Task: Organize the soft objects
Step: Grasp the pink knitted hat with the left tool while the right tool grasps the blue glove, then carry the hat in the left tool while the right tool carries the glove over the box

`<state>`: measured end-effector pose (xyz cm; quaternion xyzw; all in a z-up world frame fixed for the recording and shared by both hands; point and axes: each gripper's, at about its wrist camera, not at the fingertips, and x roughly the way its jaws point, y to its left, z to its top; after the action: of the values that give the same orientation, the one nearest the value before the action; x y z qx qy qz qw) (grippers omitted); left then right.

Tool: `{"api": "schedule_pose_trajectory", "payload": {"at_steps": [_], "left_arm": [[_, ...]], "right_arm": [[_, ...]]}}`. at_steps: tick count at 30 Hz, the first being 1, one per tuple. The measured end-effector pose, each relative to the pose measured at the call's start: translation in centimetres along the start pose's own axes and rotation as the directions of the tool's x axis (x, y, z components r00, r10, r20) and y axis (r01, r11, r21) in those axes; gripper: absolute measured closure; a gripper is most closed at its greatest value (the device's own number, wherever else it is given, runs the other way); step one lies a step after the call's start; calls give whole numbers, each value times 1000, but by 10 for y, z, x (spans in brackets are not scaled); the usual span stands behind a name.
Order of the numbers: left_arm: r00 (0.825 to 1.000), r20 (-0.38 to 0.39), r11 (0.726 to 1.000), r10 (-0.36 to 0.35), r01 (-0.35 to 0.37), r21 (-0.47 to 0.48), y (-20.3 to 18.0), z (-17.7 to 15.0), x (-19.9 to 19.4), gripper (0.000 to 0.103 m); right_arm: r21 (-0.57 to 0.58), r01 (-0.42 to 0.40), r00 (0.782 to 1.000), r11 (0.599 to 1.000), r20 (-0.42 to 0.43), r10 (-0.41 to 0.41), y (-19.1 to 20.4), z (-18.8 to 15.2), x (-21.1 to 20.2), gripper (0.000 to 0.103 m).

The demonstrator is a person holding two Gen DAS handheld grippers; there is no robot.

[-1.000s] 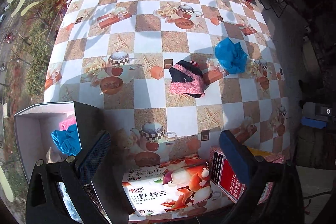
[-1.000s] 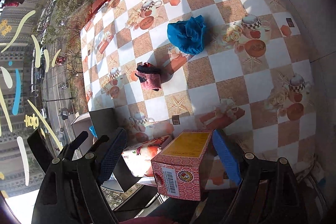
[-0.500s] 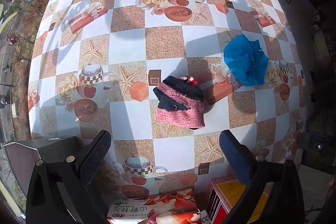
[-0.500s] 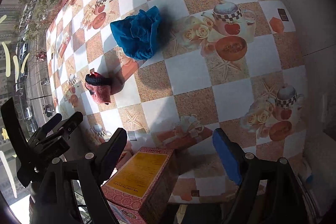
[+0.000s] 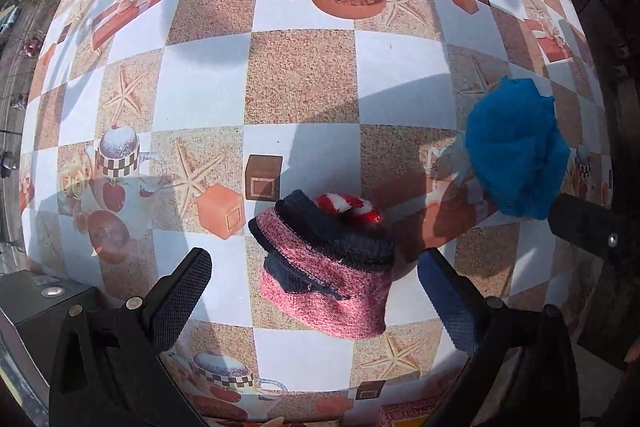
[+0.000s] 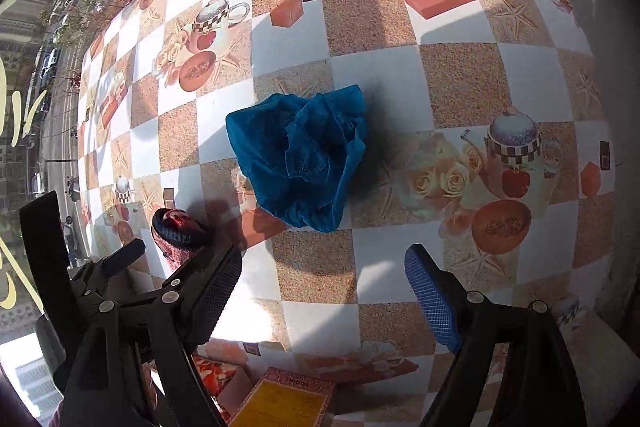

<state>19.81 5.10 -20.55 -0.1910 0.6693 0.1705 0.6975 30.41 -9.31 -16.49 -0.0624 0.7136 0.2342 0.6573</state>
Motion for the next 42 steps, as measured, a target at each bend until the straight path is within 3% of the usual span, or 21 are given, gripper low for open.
{"api": "schedule_pose_trajectory", "payload": {"at_steps": [7, 14, 15, 16, 17, 18, 19, 21, 24, 32, 42], "left_arm": [[999, -50, 1000, 21, -21, 1, -2, 4, 24, 0], [998, -63, 999, 11, -14, -40, 3, 7, 26, 0], [998, -64, 999, 6, -9, -46, 3, 8, 26, 2], [998, -59, 999, 5, -8, -46, 6, 6, 23, 4], [999, -50, 999, 6, -9, -41, 6, 5, 21, 9], [999, -34, 999, 8, -9, -34, 6, 5, 17, 19], [1000, -17, 1000, 7, -7, -26, 4, 5, 13, 26], [1000, -2, 1000, 7, -7, -15, 1, 5, 5, 61], [999, 35, 1000, 7, -7, 1, 1, 1, -8, 69], [991, 129, 999, 22, -28, 44, 4, -29, -51, 69], [977, 212, 997, -16, -2, 81, 4, -57, -111, 69]], "right_arm": [[-60, 35, 999, 998, -6, -35, 18, 33, 37, 18], [-177, 151, 988, 973, 50, -144, 38, 30, 48, 17], [-185, 170, 985, 968, 62, -161, 39, 27, 46, 24], [-193, 188, 981, 963, 79, -175, 40, 25, 43, 40], [-200, 189, 981, 961, 89, -175, 41, 23, 41, 50], [-204, 181, 982, 962, 89, -165, 41, 22, 40, 66], [-202, 173, 983, 964, 93, -157, 40, 21, 37, 68], [-185, 152, 985, 971, 109, -134, 40, 15, 31, 72], [-150, 123, 985, 981, 138, -102, 32, 13, 11, 72], [-143, 95, 983, 985, 167, -70, 28, -10, -30, 72], [-137, 84, 982, 987, 181, -59, 31, -53, -69, 72]]}}
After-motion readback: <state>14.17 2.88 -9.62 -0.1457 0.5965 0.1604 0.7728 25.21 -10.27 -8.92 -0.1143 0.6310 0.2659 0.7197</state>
